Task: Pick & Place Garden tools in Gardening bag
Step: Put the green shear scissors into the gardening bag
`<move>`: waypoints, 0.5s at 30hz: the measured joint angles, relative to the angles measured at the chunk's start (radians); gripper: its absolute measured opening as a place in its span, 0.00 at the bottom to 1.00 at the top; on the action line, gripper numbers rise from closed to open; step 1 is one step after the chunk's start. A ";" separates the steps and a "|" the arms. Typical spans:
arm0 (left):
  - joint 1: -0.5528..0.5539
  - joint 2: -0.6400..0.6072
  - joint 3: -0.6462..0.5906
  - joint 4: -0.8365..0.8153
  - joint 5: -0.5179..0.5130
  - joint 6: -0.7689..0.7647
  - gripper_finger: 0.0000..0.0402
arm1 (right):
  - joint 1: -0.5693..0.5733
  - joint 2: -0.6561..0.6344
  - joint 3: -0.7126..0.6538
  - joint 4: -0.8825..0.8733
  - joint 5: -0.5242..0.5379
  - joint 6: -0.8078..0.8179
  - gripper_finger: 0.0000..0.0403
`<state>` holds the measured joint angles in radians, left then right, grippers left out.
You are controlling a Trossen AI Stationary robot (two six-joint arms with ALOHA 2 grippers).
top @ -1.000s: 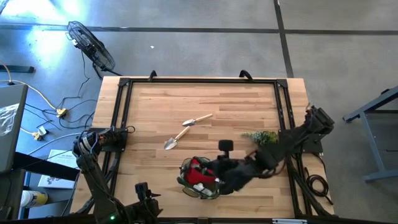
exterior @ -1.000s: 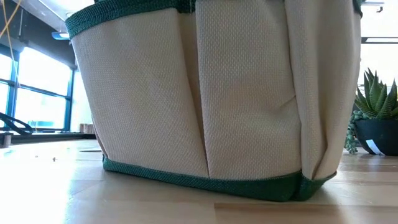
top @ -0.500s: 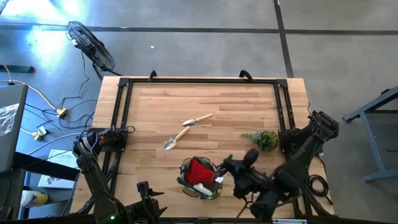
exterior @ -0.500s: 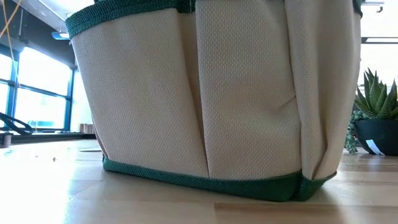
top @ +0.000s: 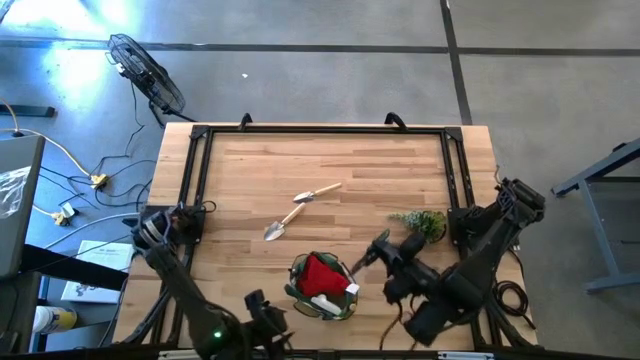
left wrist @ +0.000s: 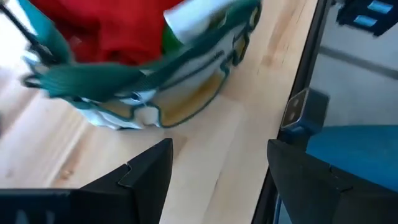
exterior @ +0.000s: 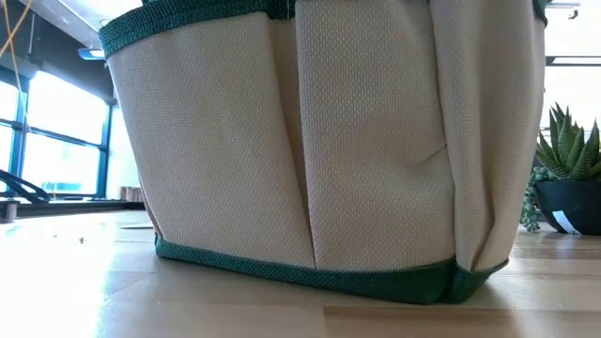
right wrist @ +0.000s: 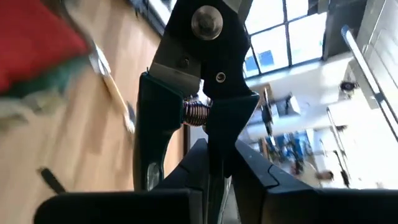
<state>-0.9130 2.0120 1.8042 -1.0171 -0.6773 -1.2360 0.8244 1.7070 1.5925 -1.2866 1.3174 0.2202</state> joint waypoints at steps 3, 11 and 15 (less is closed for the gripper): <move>0.021 0.036 -0.001 0.027 0.068 0.001 0.62 | -0.036 0.000 0.000 -0.216 -0.060 0.199 0.08; 0.036 0.053 -0.001 0.135 0.067 0.108 0.62 | -0.125 0.007 -0.053 -0.283 -0.220 0.300 0.08; 0.048 0.053 -0.001 0.180 0.038 0.174 0.62 | -0.151 0.013 -0.081 -0.284 -0.269 0.301 0.08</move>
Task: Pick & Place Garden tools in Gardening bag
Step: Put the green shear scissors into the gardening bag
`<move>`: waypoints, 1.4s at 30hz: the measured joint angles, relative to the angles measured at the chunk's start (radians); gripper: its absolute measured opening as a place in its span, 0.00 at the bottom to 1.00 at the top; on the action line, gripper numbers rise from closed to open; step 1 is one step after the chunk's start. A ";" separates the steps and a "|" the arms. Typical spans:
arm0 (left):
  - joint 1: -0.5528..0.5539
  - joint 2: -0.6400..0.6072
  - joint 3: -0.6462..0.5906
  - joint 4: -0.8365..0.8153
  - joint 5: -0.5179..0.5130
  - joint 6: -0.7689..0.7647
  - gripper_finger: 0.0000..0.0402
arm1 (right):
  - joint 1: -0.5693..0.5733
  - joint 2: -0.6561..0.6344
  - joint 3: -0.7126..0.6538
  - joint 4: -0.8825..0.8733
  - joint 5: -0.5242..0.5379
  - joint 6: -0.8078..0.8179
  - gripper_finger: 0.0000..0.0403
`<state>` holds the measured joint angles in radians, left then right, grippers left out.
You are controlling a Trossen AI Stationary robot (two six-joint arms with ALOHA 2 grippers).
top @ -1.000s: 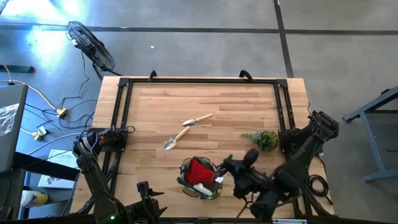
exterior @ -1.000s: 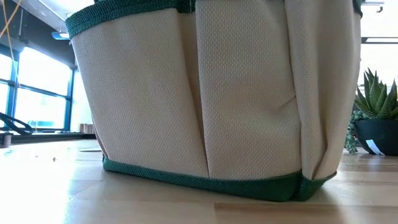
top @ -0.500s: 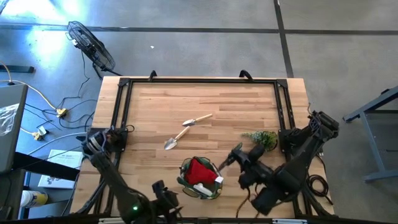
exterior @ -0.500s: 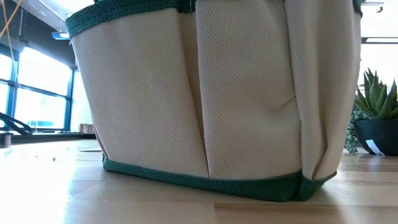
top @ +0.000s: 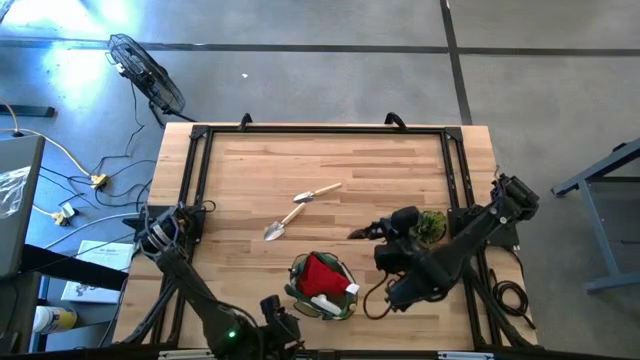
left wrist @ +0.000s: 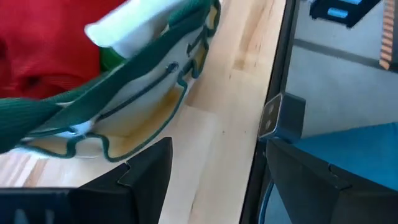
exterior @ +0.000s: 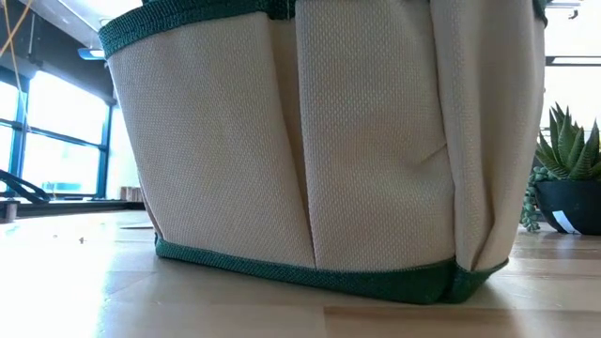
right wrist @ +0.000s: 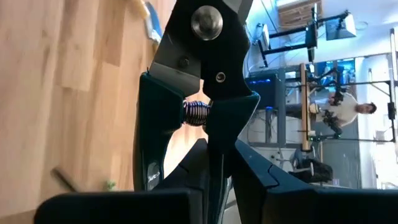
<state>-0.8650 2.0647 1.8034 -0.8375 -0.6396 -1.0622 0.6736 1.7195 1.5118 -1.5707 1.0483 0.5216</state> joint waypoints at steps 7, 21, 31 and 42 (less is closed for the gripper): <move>0.064 0.000 0.000 -0.035 0.118 0.022 0.62 | -0.004 -0.001 -0.006 0.000 -0.011 -0.001 0.08; 0.146 -0.001 0.000 -0.314 0.196 0.001 0.62 | 0.038 -0.001 -0.006 0.001 -0.065 0.023 0.08; 0.242 -0.001 -0.001 -0.523 0.074 -0.005 0.62 | 0.058 -0.001 -0.006 0.014 -0.131 0.032 0.08; 0.293 -0.002 -0.001 -0.555 0.127 0.055 0.62 | 0.066 0.078 -0.007 0.001 -0.470 -0.056 0.08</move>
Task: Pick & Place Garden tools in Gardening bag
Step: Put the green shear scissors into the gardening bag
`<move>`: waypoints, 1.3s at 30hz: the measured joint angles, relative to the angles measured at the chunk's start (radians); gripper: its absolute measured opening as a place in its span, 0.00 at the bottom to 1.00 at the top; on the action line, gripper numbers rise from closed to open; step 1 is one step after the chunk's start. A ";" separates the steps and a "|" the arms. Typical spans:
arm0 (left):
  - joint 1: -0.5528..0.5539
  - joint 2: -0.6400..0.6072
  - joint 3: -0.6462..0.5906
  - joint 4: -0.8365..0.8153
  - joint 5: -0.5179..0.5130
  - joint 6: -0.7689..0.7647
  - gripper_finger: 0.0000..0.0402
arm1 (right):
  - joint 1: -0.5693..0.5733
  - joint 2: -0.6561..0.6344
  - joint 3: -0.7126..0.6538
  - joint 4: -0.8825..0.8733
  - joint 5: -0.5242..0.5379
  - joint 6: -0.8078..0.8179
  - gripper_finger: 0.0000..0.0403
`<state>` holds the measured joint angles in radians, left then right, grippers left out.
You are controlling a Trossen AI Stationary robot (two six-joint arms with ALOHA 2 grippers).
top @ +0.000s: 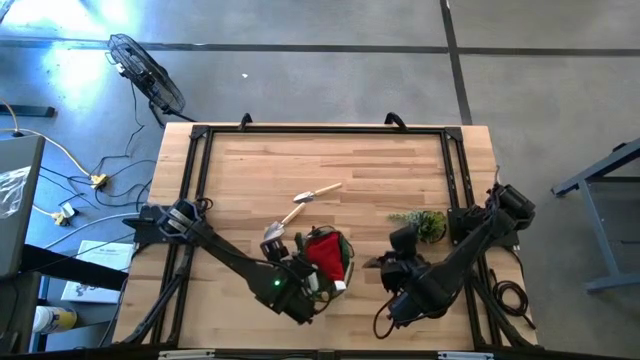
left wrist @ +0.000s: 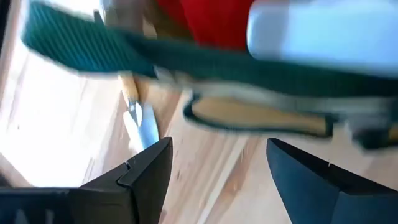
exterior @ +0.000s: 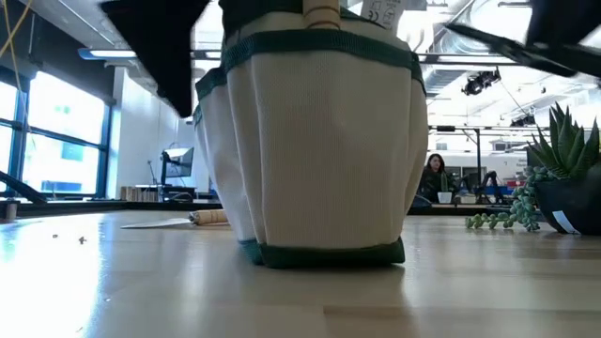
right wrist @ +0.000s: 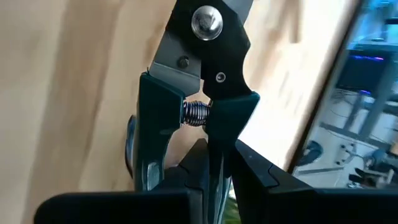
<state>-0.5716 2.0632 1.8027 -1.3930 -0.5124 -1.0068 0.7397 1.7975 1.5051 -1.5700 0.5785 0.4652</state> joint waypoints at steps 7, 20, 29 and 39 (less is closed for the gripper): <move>0.000 0.000 0.000 -0.006 0.032 0.060 0.62 | -0.045 0.027 0.000 0.002 -0.079 -0.110 0.08; 0.002 -0.005 0.000 -0.059 0.151 0.096 0.62 | -0.101 0.027 0.001 0.009 -0.208 -0.220 0.08; 0.001 -0.008 0.001 -0.057 0.396 0.093 0.62 | -0.166 0.087 0.088 0.032 -0.258 -0.310 0.08; -0.041 -0.008 0.001 -0.053 0.392 0.077 0.62 | -0.190 0.205 0.269 -0.001 -0.297 -0.390 0.08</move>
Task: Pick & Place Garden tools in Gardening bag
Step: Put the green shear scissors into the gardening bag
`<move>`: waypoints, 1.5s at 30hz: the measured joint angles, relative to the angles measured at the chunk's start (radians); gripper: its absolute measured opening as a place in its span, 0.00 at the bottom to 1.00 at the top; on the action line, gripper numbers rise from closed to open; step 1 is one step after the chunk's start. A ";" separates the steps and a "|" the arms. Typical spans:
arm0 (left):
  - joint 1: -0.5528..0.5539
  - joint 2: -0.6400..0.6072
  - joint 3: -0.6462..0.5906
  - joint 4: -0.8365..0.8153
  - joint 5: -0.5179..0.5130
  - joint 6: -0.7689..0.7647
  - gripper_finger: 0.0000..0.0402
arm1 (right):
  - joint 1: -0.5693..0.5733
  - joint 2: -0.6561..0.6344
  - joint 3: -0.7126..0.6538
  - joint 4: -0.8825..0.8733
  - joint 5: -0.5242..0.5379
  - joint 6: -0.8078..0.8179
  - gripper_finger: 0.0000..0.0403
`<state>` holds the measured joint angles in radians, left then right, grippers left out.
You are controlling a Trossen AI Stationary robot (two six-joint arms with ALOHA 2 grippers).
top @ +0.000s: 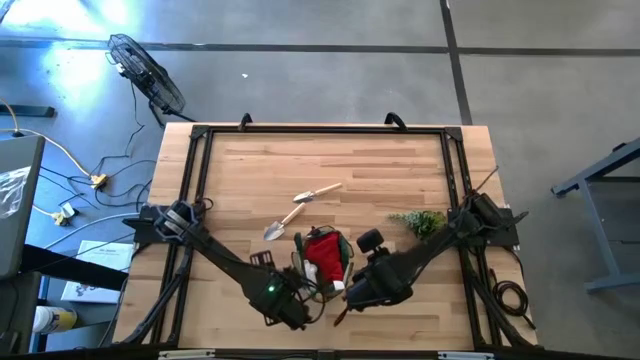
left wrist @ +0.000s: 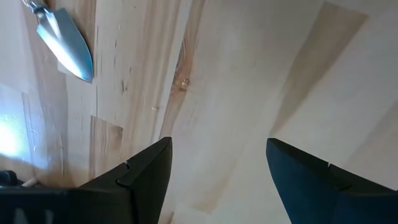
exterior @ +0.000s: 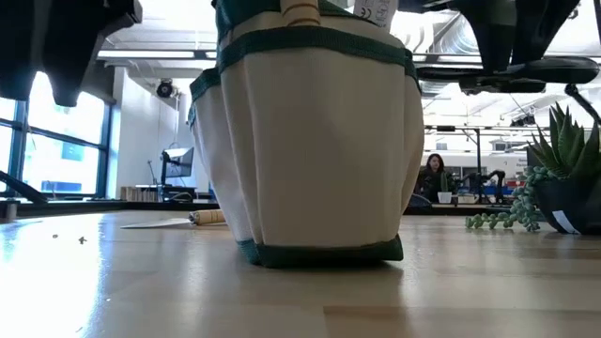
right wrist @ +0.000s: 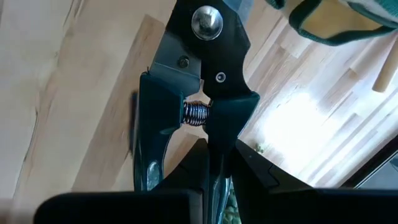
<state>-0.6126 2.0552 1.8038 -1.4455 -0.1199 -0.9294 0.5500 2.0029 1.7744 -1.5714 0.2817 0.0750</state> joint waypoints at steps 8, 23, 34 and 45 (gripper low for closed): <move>-0.037 0.000 0.000 0.007 -0.023 -0.032 0.62 | -0.031 0.006 0.001 0.000 -0.031 0.006 0.08; -0.076 0.000 0.000 0.015 -0.032 -0.074 0.62 | -0.089 0.066 0.001 0.001 -0.189 0.042 0.08; -0.075 0.001 0.000 0.038 -0.047 -0.071 0.62 | -0.062 0.064 0.001 0.001 -0.238 0.082 0.08; -0.075 0.001 0.000 0.040 -0.079 -0.082 0.62 | -0.028 0.002 0.001 -0.001 -0.043 0.168 0.08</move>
<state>-0.6880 2.0560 1.8034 -1.4058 -0.1989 -1.0113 0.5222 2.0051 1.7752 -1.5720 0.2382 0.2435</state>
